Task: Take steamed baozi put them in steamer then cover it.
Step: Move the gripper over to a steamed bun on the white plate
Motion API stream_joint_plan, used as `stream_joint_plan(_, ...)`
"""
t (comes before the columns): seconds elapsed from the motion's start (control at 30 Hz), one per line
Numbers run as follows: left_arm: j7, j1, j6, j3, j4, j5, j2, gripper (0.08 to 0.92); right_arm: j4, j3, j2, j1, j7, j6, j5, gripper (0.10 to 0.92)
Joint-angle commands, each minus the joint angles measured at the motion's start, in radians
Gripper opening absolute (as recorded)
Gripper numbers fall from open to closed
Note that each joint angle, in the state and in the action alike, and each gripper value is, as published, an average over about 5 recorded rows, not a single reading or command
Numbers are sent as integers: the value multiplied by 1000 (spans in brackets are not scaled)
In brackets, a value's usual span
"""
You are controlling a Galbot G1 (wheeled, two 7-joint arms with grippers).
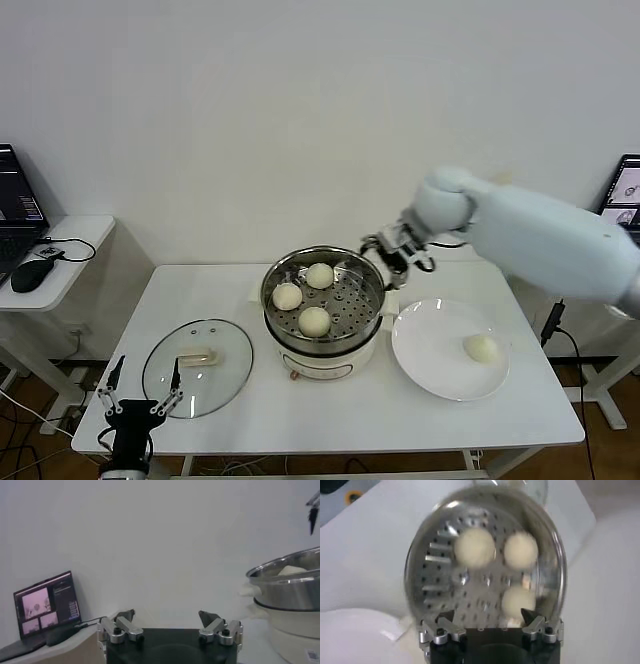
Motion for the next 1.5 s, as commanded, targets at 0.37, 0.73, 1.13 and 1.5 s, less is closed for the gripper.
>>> stream_joint_plan(0.37,2,6,4,12,-7,10,11,823,-34,356,-340,-501,-7,-80,-209,823)
stream_joint_plan(0.73,3,12,6,12,-3,17,5,823,-124,463,-269,-646,1,-78,-279,823)
stream_joint_plan(1.13,5,17,8,-4,-2,13,8,823,-229,477,-147,-670,19,-62,-314,823)
stream_joint_plan(1.5,4,12,8,-2,5,12,4,823,-279,477,-103,-668,31,-65,-338,780)
